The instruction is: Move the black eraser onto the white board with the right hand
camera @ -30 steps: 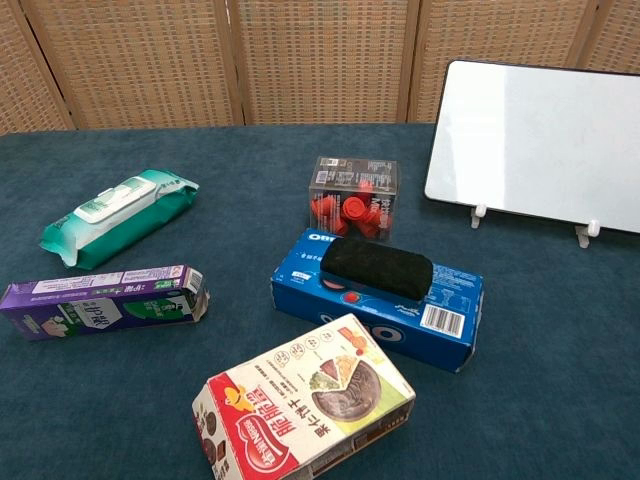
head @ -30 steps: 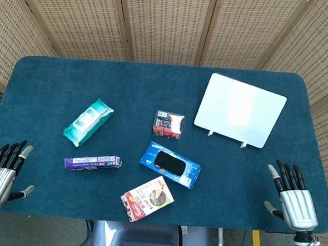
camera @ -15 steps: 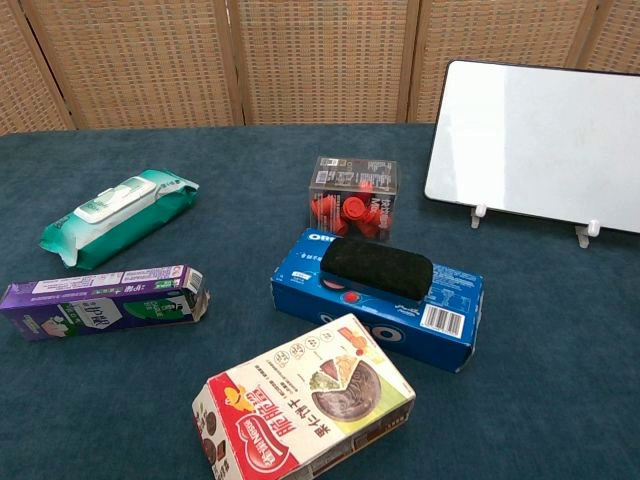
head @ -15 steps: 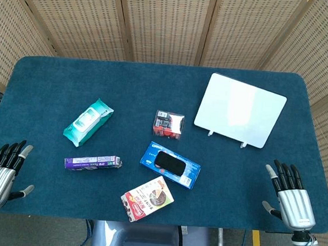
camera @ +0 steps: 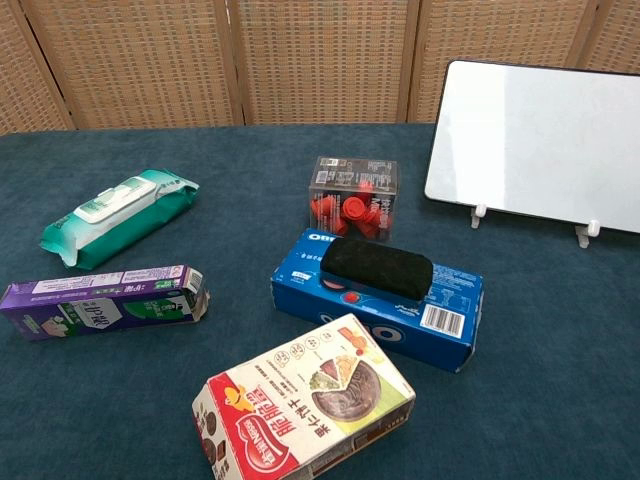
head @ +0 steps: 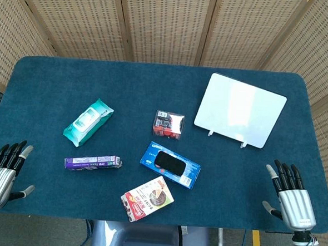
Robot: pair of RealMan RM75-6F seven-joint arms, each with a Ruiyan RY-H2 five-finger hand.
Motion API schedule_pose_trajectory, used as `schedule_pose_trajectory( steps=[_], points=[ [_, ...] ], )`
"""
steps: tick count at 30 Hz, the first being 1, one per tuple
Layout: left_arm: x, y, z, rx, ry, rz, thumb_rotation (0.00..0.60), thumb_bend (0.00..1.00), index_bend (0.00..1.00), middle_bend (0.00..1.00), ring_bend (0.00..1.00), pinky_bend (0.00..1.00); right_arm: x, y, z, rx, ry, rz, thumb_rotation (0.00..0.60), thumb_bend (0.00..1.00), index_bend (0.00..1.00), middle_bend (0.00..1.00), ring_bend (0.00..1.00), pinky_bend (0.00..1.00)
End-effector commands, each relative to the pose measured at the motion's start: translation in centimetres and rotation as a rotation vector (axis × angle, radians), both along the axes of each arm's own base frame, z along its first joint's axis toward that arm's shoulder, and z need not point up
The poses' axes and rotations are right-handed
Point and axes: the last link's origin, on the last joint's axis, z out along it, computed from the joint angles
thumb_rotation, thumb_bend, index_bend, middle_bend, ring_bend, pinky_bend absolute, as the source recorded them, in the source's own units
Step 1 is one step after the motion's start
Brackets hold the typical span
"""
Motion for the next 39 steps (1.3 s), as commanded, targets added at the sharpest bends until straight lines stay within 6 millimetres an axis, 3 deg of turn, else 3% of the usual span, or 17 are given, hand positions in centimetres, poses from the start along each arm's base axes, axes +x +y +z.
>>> schedule_pose_trajectory(
  steps=[1,11,19,25,32,39],
  points=[
    [0.0,0.0,0.0,-0.001,0.000,-0.001,0.600,0.13,0.00,0.00,0.00,0.00,0.1,0.0,0.0,-0.001,-0.003,0.003,0.600,0.05,0.04,0.00,0.00,0.00],
    [-0.1,0.0,0.2,0.005,-0.008,0.005,0.600,0.13,0.00,0.00,0.00,0.00,0.5,-0.1,-0.1,0.006,-0.020,0.007,0.600,0.05,0.04,0.00,0.00,0.00],
    [-0.1,0.0,0.6,0.013,-0.018,0.004,0.600,0.13,0.00,0.00,0.00,0.00,2.5,-0.7,-0.7,0.036,-0.048,0.041,0.600,0.08,0.04,0.00,0.00,0.00],
    [-0.1,0.0,0.6,0.008,-0.022,0.003,0.600,0.13,0.00,0.00,0.00,0.00,6.8,-2.3,-1.5,0.042,-0.093,0.095,0.600,0.25,0.09,0.00,0.00,0.00],
    [-0.1,0.0,0.7,0.003,-0.039,-0.002,0.600,0.13,0.00,0.00,0.00,0.00,13.2,-4.9,-4.1,0.097,-0.120,0.159,0.600,0.19,0.12,0.00,0.00,0.00],
    [-0.1,-0.1,0.8,-0.004,-0.049,-0.005,0.600,0.13,0.00,0.00,0.00,0.00,16.3,-6.7,-5.9,0.088,-0.132,0.141,0.600,0.13,0.21,0.00,0.00,0.00]
  ],
)
